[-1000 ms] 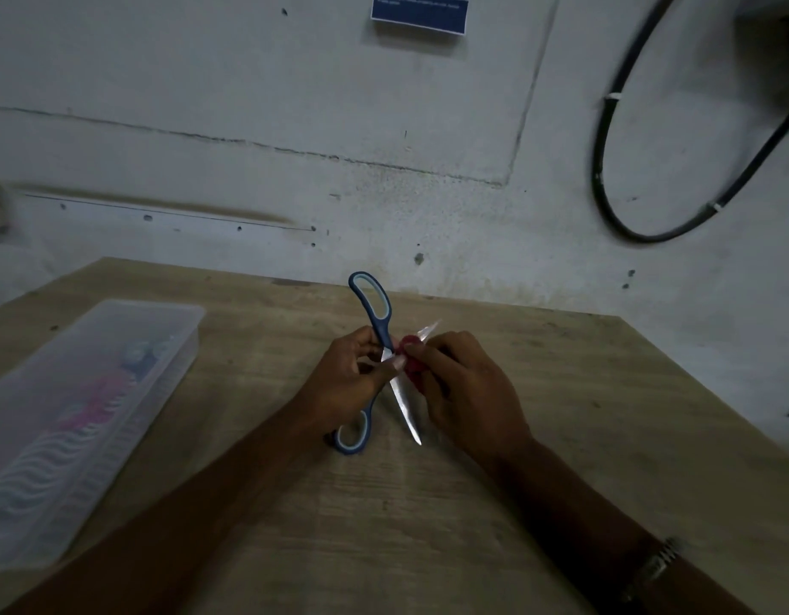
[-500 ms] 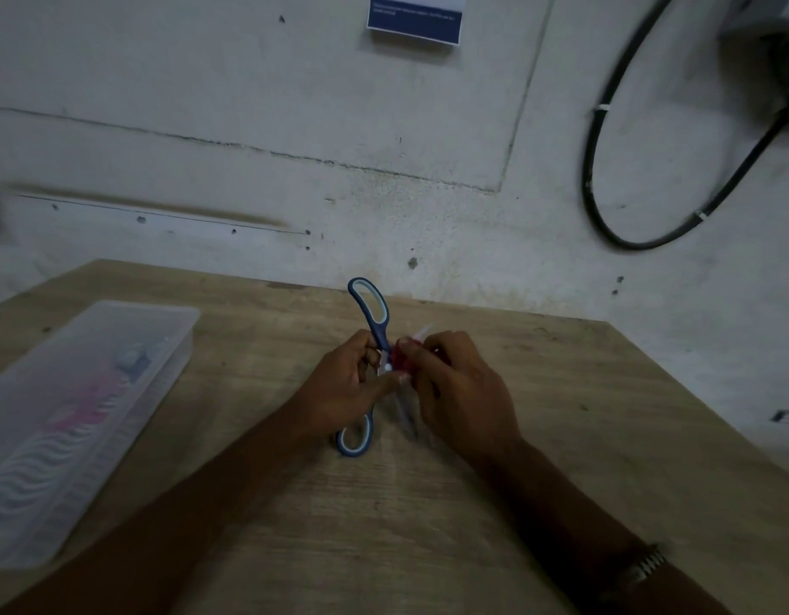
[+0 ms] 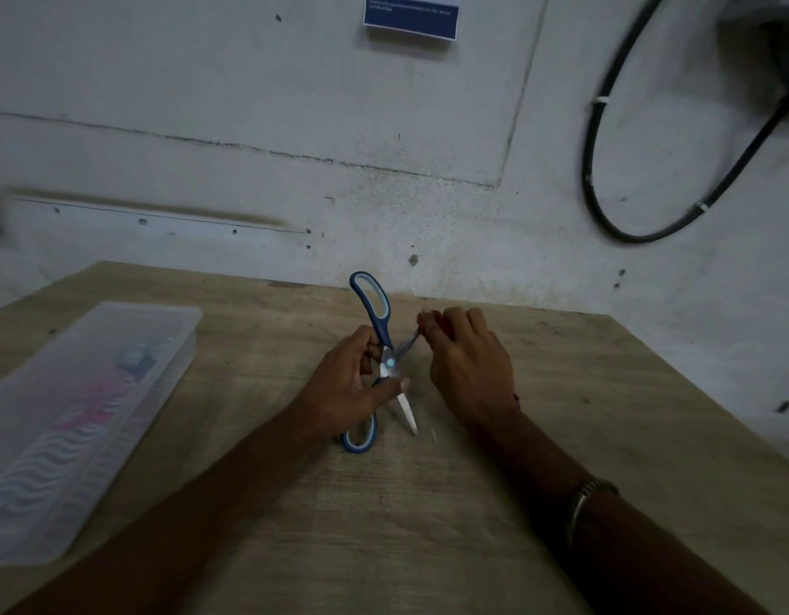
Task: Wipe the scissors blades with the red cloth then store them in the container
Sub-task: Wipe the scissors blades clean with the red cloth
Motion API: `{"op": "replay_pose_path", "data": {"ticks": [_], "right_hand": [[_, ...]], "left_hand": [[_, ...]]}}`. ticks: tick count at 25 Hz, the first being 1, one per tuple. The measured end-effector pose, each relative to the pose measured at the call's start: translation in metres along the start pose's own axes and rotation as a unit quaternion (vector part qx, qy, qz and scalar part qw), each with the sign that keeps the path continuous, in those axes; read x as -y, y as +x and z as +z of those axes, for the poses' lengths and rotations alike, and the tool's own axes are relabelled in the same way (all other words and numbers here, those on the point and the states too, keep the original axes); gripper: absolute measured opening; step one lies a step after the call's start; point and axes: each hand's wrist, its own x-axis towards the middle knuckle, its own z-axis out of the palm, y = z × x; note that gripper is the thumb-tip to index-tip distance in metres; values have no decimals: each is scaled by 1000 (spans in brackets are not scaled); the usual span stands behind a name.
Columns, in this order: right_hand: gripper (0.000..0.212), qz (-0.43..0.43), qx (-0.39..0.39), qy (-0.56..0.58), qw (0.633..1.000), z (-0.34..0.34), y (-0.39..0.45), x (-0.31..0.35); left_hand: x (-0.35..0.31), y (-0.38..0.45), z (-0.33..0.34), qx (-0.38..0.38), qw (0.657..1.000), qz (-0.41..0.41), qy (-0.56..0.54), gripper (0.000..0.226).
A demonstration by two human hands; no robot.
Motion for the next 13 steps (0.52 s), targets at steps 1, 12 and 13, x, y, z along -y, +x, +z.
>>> {"op": "replay_pose_path", "data": {"ticks": [1, 12, 13], "right_hand": [[61, 30, -5, 12, 999, -2, 2, -3], [49, -120, 34, 73, 990, -6, -21, 10], [51, -127, 20, 59, 990, -4, -22, 12]], "left_hand": [[0, 0, 0, 3, 1000, -8, 2, 40], [9, 3, 3, 4, 999, 8, -32, 40], [9, 3, 3, -2, 1000, 13, -25, 39]]}}
